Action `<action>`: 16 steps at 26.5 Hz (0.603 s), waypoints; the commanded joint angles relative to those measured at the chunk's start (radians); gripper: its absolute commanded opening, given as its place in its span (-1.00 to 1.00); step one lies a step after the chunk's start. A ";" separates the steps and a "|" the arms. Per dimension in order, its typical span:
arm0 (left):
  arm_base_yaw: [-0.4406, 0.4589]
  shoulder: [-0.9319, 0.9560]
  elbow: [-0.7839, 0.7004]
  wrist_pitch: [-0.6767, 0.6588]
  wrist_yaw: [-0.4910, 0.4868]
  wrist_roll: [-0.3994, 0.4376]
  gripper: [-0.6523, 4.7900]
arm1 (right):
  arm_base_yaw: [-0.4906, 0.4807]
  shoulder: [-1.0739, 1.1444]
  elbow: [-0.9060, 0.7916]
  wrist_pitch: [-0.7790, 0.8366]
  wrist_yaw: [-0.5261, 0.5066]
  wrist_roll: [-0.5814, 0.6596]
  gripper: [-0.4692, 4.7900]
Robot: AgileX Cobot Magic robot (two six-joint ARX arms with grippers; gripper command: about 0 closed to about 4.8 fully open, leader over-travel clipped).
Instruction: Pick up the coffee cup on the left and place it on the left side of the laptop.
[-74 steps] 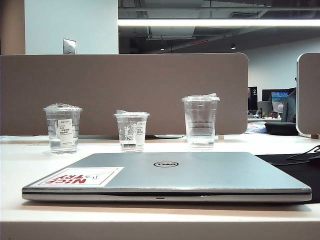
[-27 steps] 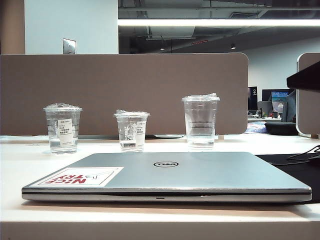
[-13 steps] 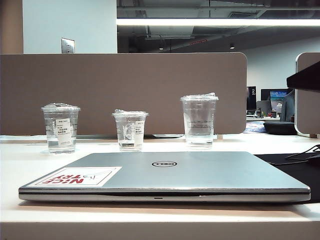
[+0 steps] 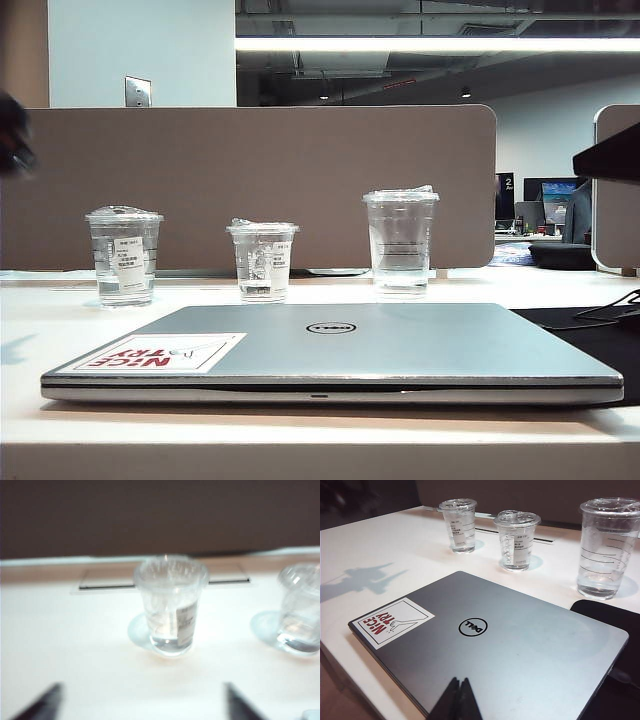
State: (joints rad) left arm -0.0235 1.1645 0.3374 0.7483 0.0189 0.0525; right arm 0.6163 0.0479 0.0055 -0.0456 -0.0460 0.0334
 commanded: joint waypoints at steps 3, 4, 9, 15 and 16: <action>0.000 0.440 0.057 0.460 0.019 0.000 1.00 | 0.001 0.001 -0.004 0.018 0.002 0.000 -0.84; 0.000 0.580 0.101 0.525 0.045 0.000 1.00 | 0.001 0.004 -0.004 0.018 0.002 0.000 -0.84; 0.000 0.887 0.266 0.616 0.096 -0.014 1.00 | 0.000 0.008 -0.004 0.017 0.002 0.000 -0.84; 0.001 1.040 0.439 0.597 0.098 -0.034 1.00 | 0.000 0.008 -0.004 0.018 0.002 0.000 -0.84; 0.001 1.053 0.467 0.576 0.099 -0.034 1.00 | 0.000 0.008 -0.004 0.018 0.002 -0.001 -0.84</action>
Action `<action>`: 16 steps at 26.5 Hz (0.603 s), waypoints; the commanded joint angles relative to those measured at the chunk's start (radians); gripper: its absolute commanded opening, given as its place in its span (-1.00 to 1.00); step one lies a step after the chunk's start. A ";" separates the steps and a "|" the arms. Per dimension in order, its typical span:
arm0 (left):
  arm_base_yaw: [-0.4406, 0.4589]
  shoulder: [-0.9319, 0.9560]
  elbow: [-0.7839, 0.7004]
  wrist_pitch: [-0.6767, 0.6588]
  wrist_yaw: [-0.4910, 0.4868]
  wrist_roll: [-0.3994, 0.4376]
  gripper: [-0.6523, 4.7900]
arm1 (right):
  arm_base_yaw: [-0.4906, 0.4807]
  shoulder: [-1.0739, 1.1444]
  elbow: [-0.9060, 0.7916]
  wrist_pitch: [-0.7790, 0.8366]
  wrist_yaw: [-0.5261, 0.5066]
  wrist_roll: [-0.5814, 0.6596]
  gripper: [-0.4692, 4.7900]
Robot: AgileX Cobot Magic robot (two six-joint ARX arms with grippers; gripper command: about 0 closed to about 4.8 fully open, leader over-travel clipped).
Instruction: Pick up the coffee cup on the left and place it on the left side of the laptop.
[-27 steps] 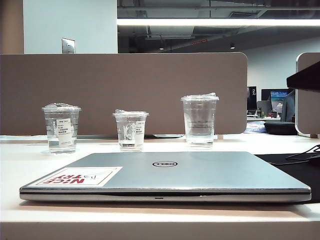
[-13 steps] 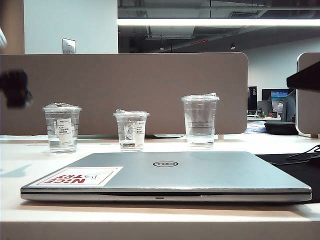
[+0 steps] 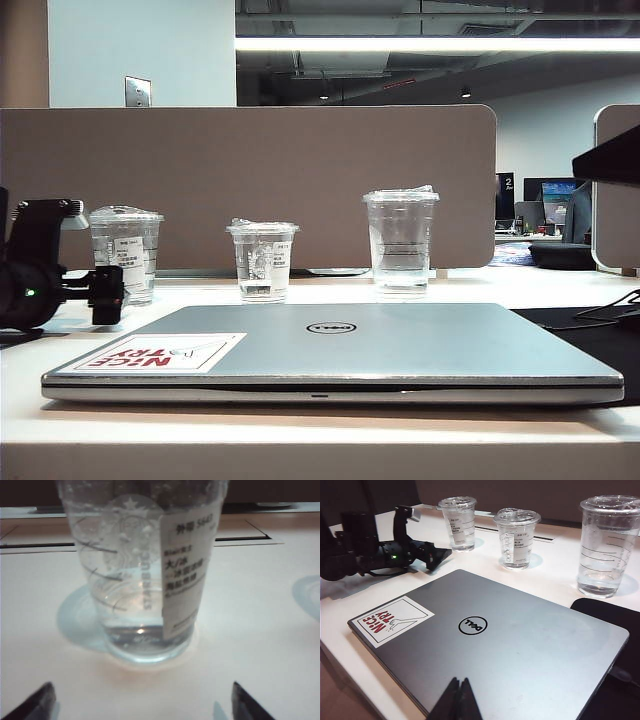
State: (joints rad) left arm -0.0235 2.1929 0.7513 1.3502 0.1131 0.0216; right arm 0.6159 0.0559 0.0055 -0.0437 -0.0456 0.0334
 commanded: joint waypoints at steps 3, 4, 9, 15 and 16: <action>0.002 0.055 0.130 -0.122 0.006 -0.002 1.00 | 0.000 0.000 -0.004 0.016 0.002 0.000 -0.84; 0.002 0.064 0.154 -0.154 0.008 -0.003 1.00 | 0.000 0.000 -0.004 0.016 0.002 -0.001 -0.84; 0.000 0.143 0.286 -0.218 0.026 -0.003 1.00 | 0.000 0.000 -0.004 0.016 0.001 0.000 -0.84; -0.001 0.190 0.330 -0.199 0.007 0.022 1.00 | 0.000 0.000 -0.004 0.016 0.001 -0.001 -0.84; -0.005 0.198 0.329 -0.189 0.003 0.045 1.00 | 0.000 0.000 -0.004 0.016 0.001 0.000 -0.84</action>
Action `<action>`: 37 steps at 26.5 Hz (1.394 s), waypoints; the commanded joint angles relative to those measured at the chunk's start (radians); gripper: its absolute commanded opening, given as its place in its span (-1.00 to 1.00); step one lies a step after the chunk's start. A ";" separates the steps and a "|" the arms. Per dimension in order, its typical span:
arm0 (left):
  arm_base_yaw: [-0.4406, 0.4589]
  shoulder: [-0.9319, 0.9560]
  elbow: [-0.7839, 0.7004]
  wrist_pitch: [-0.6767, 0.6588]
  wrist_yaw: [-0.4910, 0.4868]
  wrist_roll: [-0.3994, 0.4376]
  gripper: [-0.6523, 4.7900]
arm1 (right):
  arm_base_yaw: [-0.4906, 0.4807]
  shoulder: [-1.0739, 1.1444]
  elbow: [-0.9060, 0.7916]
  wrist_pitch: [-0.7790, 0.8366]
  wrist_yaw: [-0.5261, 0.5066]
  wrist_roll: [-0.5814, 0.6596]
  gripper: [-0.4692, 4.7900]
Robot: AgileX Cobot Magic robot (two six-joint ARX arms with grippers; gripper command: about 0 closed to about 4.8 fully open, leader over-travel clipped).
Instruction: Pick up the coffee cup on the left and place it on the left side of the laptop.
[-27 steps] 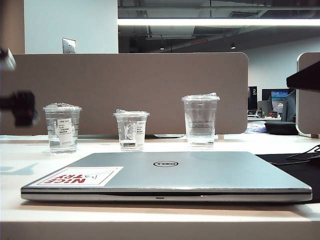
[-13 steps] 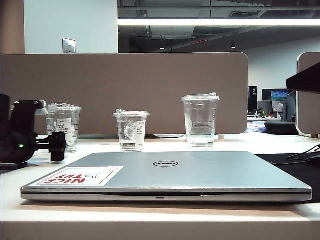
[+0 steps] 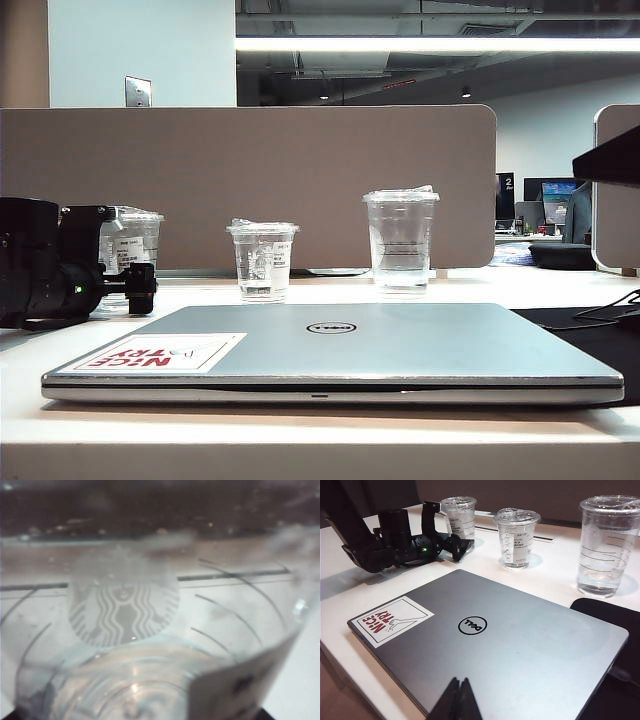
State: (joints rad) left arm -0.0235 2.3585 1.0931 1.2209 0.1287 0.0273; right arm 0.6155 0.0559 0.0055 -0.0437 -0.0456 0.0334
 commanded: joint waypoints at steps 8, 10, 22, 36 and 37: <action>0.001 0.037 -0.009 -0.053 -0.023 0.051 0.70 | 0.001 0.000 -0.004 0.016 0.001 -0.001 -0.84; 0.001 0.037 -0.009 -0.053 -0.019 0.051 0.55 | 0.001 0.000 -0.004 0.016 0.001 0.000 -0.84; 0.000 0.032 -0.013 0.079 0.046 0.051 0.45 | 0.001 0.000 -0.004 0.016 0.001 0.000 -0.84; 0.011 -0.309 -0.433 0.232 0.081 0.033 0.46 | 0.002 0.000 -0.004 0.016 0.001 0.000 -0.84; 0.011 -0.337 -0.475 0.232 0.105 -0.012 0.46 | 0.002 -0.003 -0.004 0.015 0.001 -0.001 -0.84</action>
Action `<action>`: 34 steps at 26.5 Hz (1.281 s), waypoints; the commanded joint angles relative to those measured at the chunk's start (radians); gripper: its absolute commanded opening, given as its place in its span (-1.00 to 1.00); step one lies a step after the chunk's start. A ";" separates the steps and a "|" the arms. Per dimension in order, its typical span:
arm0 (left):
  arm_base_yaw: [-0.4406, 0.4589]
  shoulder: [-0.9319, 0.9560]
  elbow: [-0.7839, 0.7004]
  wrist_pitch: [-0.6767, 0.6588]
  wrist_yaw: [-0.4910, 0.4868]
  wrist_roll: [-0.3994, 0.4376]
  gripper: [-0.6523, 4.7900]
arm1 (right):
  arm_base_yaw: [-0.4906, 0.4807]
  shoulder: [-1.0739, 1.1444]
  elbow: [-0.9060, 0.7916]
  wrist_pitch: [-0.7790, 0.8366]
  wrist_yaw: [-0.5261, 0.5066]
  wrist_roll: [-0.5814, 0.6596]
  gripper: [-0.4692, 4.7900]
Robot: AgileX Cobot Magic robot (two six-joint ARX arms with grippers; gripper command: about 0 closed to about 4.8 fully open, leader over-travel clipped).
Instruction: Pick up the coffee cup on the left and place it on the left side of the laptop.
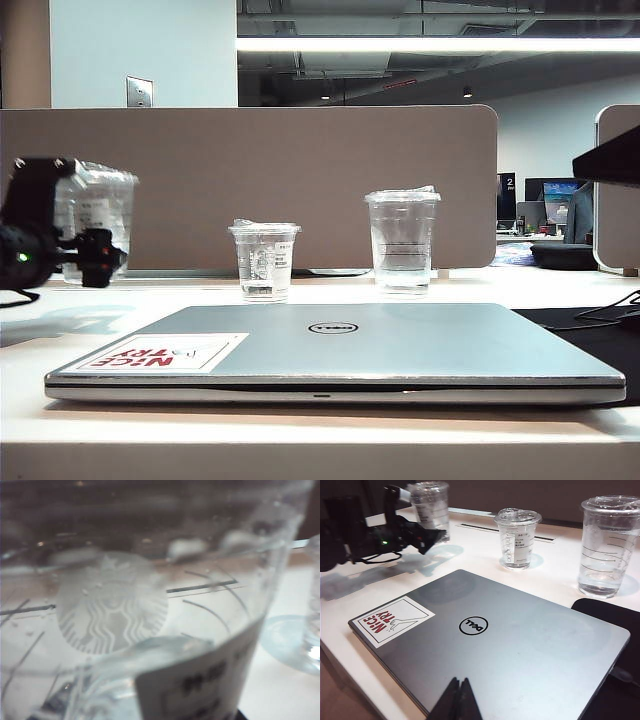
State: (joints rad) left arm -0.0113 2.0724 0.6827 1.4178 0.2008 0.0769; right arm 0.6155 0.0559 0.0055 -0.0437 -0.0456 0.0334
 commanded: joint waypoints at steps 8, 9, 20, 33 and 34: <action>-0.021 -0.201 -0.299 0.039 0.081 -0.081 0.46 | 0.002 -0.004 -0.004 0.015 0.001 0.000 -0.84; -0.026 -0.214 -0.320 0.039 0.074 -0.081 0.46 | 0.002 -0.004 -0.004 0.015 0.001 0.000 -0.84; -0.066 -0.278 -0.483 0.042 0.114 -0.059 0.46 | 0.002 -0.004 -0.004 0.015 0.001 -0.001 -0.84; -0.106 -0.267 -0.498 -0.057 0.077 -0.049 0.46 | 0.002 -0.004 -0.004 0.015 0.002 0.000 -0.84; -0.106 -0.264 -0.499 -0.058 0.094 -0.046 0.46 | 0.002 -0.004 -0.004 0.015 0.001 -0.001 -0.84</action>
State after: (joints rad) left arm -0.1169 1.8076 0.1852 1.3823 0.2775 0.0269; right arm 0.6159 0.0505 0.0055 -0.0437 -0.0456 0.0330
